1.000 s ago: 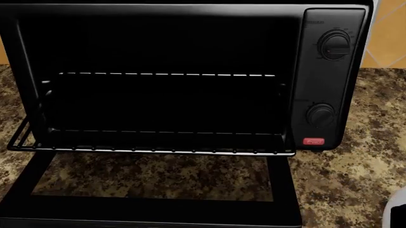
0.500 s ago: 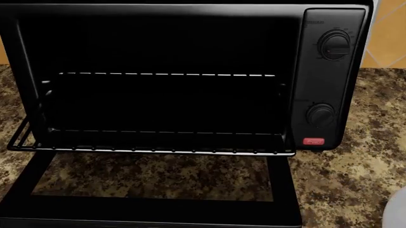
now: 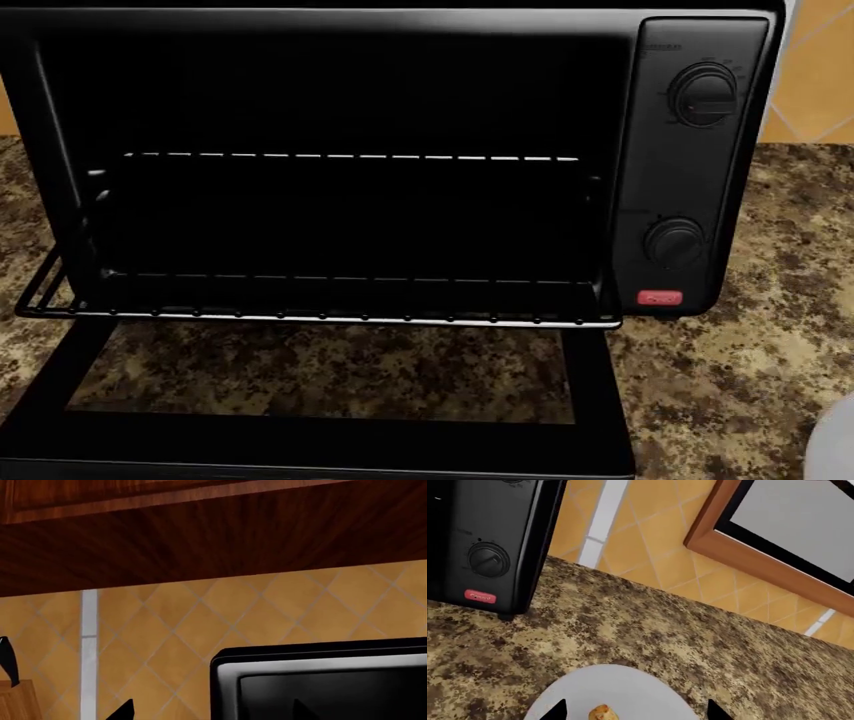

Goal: Place the baguette on the rack of the toaster oven.

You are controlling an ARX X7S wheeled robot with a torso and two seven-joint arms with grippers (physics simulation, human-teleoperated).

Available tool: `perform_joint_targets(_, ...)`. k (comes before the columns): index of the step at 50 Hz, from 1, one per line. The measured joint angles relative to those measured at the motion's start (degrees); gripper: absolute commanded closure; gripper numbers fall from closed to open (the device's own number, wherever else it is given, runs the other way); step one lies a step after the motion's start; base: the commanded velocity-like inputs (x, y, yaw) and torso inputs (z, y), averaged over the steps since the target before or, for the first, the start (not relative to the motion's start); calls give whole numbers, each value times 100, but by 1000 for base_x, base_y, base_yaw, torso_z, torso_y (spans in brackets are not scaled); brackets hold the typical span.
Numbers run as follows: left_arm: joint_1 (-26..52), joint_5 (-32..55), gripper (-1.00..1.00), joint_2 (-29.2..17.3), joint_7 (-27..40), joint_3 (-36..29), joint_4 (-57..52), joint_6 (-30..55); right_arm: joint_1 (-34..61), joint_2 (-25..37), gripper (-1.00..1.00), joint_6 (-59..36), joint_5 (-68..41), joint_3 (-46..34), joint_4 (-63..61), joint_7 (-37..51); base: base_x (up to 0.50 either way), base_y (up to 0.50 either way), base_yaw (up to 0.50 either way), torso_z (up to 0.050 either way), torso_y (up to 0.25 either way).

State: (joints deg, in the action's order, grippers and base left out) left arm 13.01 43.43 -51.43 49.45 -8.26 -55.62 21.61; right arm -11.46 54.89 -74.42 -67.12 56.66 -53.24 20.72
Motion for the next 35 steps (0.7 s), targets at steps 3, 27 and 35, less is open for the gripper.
perform_joint_targets(3, 8, 4, -100, -1, 10, -10, 3, 5, -218, -16, -100, 115, 257, 70, 84, -260, 0, 0, 0, 0, 0)
perform_joint_targets(27, 32, -19, -100, -29, 52, -91, 11, 24, -2090, -197, -100, 1448, 2270, 109, 233, -2083, 0, 0, 0, 0, 0)
perform_joint_targets(35, 55, -14, -100, -40, 72, -118, 14, 43, -2657, -217, -100, 1853, 2946, 138, 262, -2623, 0, 0, 0, 0, 0)
